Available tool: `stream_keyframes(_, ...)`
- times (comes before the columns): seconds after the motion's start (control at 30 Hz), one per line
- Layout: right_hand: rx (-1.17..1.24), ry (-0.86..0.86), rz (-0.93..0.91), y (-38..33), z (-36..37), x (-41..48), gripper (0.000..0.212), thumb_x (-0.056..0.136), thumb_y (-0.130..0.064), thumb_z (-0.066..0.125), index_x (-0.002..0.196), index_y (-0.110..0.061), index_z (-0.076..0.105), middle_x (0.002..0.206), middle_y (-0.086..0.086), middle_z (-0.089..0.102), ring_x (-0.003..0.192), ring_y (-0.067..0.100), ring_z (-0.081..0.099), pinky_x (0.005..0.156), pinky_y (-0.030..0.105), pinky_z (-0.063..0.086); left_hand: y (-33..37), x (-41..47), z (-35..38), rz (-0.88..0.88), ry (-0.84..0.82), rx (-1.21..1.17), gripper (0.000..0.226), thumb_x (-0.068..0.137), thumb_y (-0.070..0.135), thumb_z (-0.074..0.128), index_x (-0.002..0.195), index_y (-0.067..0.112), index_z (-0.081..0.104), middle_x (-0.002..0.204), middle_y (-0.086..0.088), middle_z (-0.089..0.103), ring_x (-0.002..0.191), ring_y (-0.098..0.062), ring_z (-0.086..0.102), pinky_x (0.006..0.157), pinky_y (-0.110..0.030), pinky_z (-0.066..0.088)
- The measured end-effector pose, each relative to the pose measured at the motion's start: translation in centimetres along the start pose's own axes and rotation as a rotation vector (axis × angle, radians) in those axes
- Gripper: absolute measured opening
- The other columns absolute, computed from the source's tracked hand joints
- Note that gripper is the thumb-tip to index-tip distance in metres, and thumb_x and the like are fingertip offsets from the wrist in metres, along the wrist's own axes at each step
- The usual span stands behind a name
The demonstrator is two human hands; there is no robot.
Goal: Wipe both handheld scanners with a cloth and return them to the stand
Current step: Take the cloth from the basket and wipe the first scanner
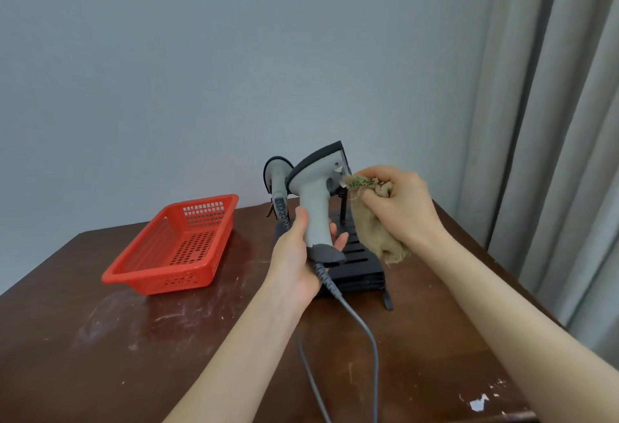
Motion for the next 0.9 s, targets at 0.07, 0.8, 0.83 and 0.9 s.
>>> stream_keyframes(0.07,-0.018,0.018,-0.029,-0.3,0.3,0.3,0.026,0.085,-0.009,0.058,0.099,-0.026,0.071,0.100,-0.005,0.067,0.096,0.012,0.060,0.084,0.028,0.048,-0.3,0.1,-0.2,0.001,0.021,0.062,0.033,0.095,0.033,0.052,0.104,0.002,0.059,0.086,-0.013,0.064,0.070,-0.018,0.062,0.052,-0.029,0.058)
stream_keyframes(0.8,-0.035,-0.261,-0.196,-1.6,2.5,-0.5,0.035,0.079,-0.001,0.059,0.082,-0.033,0.072,0.091,-0.009,0.062,0.086,0.011,0.060,0.081,0.034,0.051,-2.1,0.4,0.7,-0.158,-0.086,0.036,0.044,0.083,0.053,0.059,0.097,0.012,0.064,0.069,-0.003,0.061,0.039,-0.008,0.052,0.033,-0.015,0.042)
stream_keyframes(0.83,-0.033,-0.180,-0.178,-1.4,2.1,-0.2,0.038,0.078,-0.001,0.059,0.077,-0.038,0.066,0.091,-0.008,0.062,0.087,0.013,0.060,0.081,0.036,0.051,-2.2,0.3,0.9,-0.175,-0.086,0.035,0.044,0.082,0.053,0.060,0.096,0.011,0.062,0.065,-0.002,0.057,0.037,-0.008,0.049,0.031,-0.015,0.041)
stream_keyframes(0.9,-0.001,-0.093,-0.147,-1.1,1.7,0.0,0.044,0.078,0.000,0.058,0.072,-0.043,0.058,0.090,-0.009,0.063,0.087,0.011,0.060,0.080,0.033,0.051,-2.1,0.4,0.9,-0.192,-0.080,0.028,0.046,0.082,0.054,0.059,0.092,0.008,0.058,0.064,-0.002,0.053,0.036,-0.008,0.048,0.030,-0.014,0.039)
Point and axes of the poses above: each hand's wrist, its own x-axis towards the middle knuckle, its own z-axis out of the palm, y = z × x, the point moved 6 cm from there along x, towards the middle knuckle
